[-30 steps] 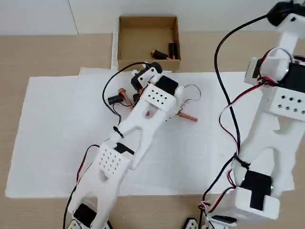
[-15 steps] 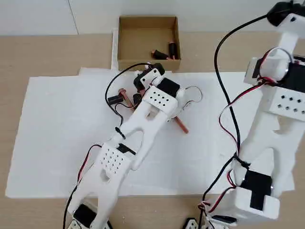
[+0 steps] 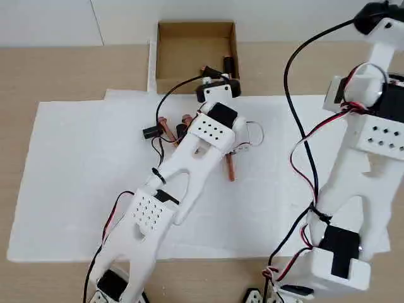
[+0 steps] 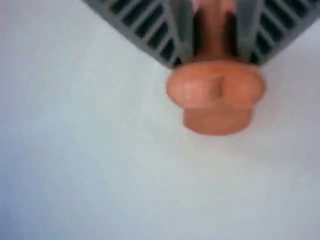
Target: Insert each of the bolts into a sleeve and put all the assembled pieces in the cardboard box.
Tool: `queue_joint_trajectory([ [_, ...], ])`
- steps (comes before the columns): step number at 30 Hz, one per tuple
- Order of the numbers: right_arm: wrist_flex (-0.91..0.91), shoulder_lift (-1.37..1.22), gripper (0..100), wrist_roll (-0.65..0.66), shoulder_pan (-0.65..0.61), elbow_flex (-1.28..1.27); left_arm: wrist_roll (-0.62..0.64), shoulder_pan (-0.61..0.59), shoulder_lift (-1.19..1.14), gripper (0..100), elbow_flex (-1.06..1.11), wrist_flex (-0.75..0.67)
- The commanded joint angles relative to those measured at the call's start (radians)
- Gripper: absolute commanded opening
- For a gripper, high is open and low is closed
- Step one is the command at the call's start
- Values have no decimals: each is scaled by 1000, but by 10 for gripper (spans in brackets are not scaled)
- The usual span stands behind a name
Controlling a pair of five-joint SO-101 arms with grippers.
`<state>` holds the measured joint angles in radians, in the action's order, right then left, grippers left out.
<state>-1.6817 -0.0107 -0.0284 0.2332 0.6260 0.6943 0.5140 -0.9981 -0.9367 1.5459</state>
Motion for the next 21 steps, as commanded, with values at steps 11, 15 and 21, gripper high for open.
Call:
queue_joint_trajectory([
  [11, -7, 58, 13, 8, 10, 3, -336, -34, -9, 66, -74, 141],
  [15, -7, 58, 13, 8, 10, 3, -347, -31, -9, 66, -70, 155],
  [21, -7, 58, 13, 6, 7, 3, -347, -29, -9, 95, -70, 155],
])
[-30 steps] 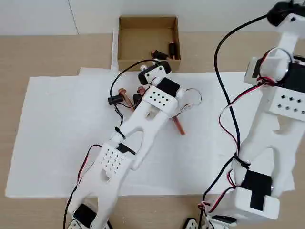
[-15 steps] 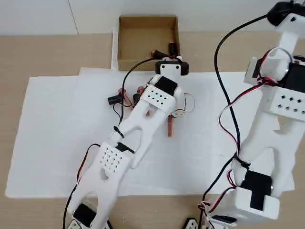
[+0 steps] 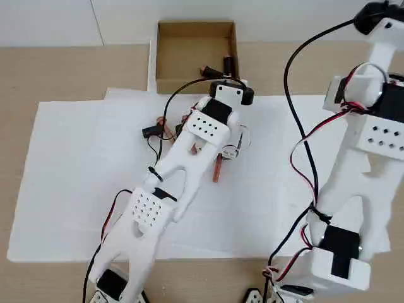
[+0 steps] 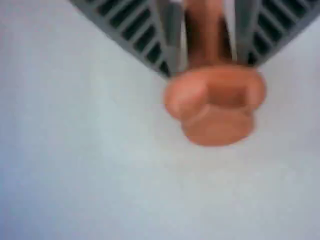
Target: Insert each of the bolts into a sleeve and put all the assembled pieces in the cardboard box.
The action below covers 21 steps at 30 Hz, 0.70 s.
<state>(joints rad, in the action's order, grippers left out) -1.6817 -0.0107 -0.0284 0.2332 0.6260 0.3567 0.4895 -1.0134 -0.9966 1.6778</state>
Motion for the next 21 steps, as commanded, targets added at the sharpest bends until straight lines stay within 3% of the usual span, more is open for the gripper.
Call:
queue_joint_trajectory([
  [1, -7, 58, 13, 6, 5, 3, -9, 0, 6, 91, -12, 23],
  [7, -7, 58, 13, 6, 4, 3, -11, 31, 15, 23, -30, 20],
  [21, -7, 58, 13, 8, 5, 3, -25, 34, 48, 5, -162, 74],
])
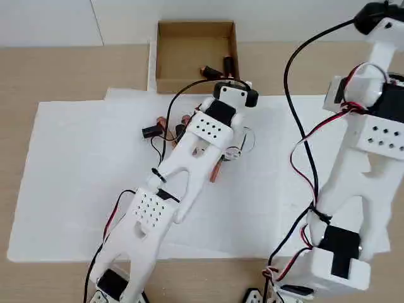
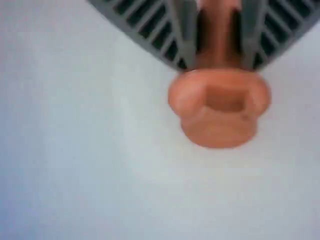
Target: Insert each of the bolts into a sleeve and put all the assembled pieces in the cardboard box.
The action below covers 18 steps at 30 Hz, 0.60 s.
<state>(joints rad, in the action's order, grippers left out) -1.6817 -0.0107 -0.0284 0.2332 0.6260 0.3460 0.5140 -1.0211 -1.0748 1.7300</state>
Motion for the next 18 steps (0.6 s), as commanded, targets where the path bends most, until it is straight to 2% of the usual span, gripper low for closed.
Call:
queue_joint_trajectory([
  [1, -7, 58, 13, 8, 4, 3, -14, 9, 64, 5, -102, 21],
  [9, -7, 82, 13, 9, -1, 3, -54, -55, 219, 5, -124, 21],
  [14, -7, 317, 13, 14, -85, -46, -66, -130, 350, 5, -120, 23],
  [18, 1, 550, 13, 32, -208, -308, -92, -143, 439, 5, -10, 23],
])
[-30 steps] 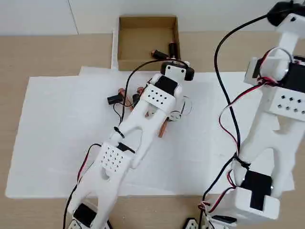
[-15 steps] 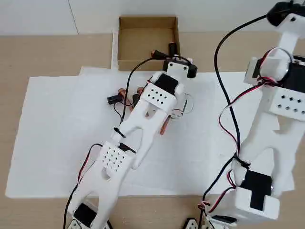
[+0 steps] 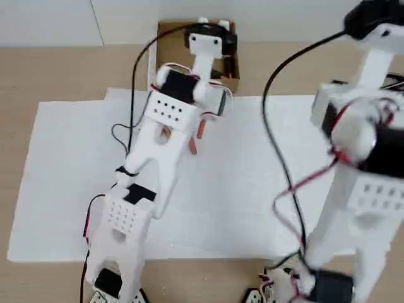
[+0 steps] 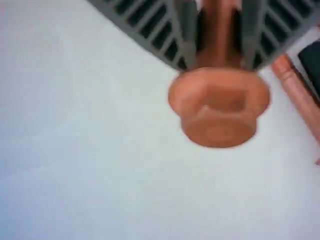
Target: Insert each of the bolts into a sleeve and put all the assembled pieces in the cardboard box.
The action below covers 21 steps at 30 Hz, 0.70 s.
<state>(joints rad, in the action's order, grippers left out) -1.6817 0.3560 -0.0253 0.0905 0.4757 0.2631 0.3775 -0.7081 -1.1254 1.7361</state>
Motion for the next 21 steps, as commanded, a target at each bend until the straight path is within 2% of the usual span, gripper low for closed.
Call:
queue_joint_trajectory([
  [1, 7, 248, 13, 49, -82, -239, -9, -9, 150, 5, 76, 17],
  [7, 294, 642, 4, 124, -99, -749, -5, -51, 275, 6, 182, 14],
  [10, 496, 786, 2, 149, -110, -1042, -5, -86, 318, 6, 223, 14],
  [13, 616, 901, 2, 153, -97, -1261, 5, -107, 328, 6, 288, 14],
  [18, 645, 1069, 3, 147, -186, -1465, 115, -112, 328, 6, 349, 9],
  [21, 644, 1170, 3, 152, -242, -1522, 137, -87, 334, 6, 348, 9],
])
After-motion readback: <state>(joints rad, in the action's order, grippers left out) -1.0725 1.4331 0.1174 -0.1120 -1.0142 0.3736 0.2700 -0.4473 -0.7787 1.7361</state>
